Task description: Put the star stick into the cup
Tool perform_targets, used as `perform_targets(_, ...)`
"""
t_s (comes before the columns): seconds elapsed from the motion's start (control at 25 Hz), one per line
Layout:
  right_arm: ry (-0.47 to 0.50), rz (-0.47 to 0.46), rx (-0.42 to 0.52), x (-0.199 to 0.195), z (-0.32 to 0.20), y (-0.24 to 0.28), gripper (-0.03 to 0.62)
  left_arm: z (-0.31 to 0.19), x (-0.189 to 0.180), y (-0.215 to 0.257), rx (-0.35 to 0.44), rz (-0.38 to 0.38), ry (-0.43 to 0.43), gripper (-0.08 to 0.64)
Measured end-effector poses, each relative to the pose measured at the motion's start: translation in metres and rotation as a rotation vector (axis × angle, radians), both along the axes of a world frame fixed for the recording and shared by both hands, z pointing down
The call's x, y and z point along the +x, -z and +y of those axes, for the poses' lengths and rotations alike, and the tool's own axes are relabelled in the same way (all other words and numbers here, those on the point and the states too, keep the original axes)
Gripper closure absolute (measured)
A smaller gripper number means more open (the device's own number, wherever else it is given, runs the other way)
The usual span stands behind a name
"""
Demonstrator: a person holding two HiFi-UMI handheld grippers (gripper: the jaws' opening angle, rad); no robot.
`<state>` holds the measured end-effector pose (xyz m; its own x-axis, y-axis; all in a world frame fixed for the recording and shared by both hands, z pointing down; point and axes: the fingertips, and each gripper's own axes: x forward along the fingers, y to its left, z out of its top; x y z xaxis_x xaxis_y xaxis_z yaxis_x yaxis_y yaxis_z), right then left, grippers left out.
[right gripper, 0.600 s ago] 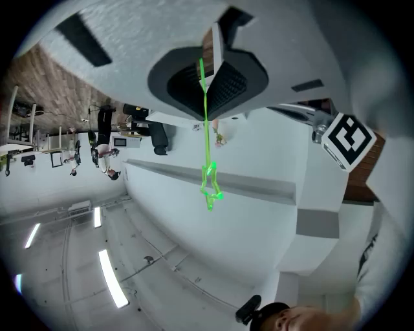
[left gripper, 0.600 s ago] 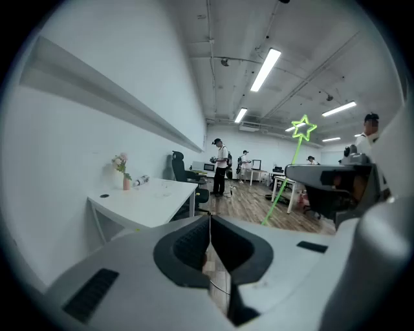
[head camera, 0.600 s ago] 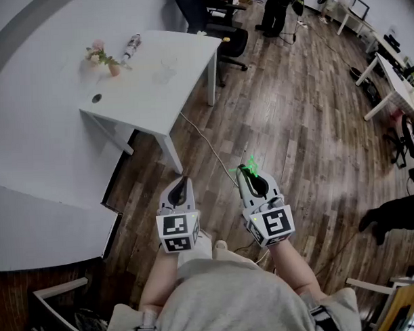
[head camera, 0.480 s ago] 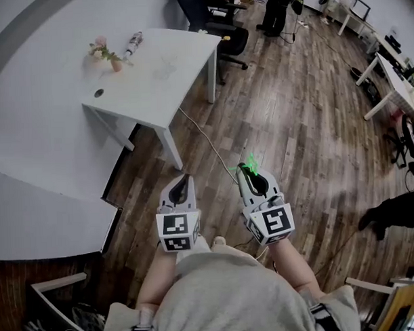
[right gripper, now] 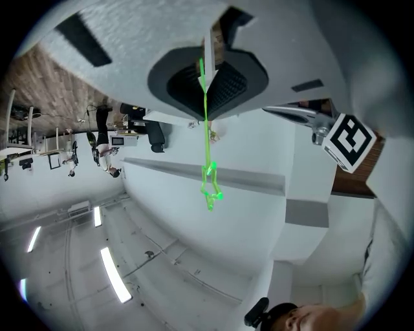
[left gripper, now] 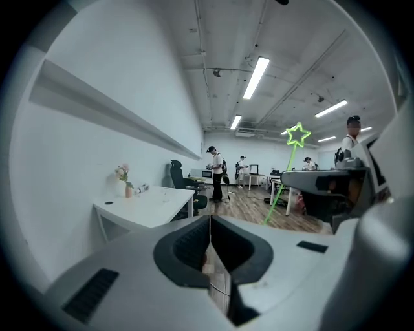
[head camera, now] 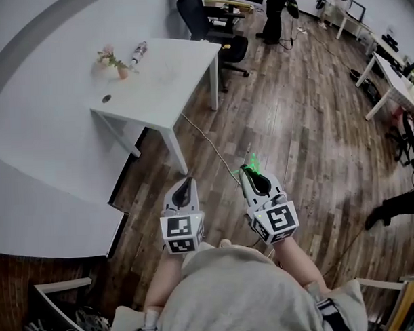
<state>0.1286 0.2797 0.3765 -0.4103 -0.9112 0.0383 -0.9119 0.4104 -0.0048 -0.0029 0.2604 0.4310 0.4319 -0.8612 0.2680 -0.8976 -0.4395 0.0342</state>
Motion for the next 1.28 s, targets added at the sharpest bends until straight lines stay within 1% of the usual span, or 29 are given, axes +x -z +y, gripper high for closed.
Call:
perform_targets(0.16,0.026,0.012,0.025,-0.004,0.004,0.006,0.580,0.003,-0.002,0.004,0.006,0.014,0.012,0.552)
perform_targets(0.48,0.061,-0.001,0.016,-0.010,-0.003,0.004,0.580,-0.004,-0.002,0.007,0.012,0.022,0.030,0.551)
perform_targets(0.72,0.061,-0.015,0.011,-0.004,-0.007,0.004,0.580,-0.009,0.001,0.005,0.006,0.027,0.039,0.551)
perform_targets(0.92,0.042,-0.032,0.002,0.006,-0.013,0.003,0.580,-0.011,0.008,0.005,0.003,0.024,0.037,0.552)
perform_targets(1.28,0.023,-0.030,-0.001,0.012,-0.041,-0.002,0.580,-0.036,0.004,-0.005,-0.011,0.025,0.046,0.551)
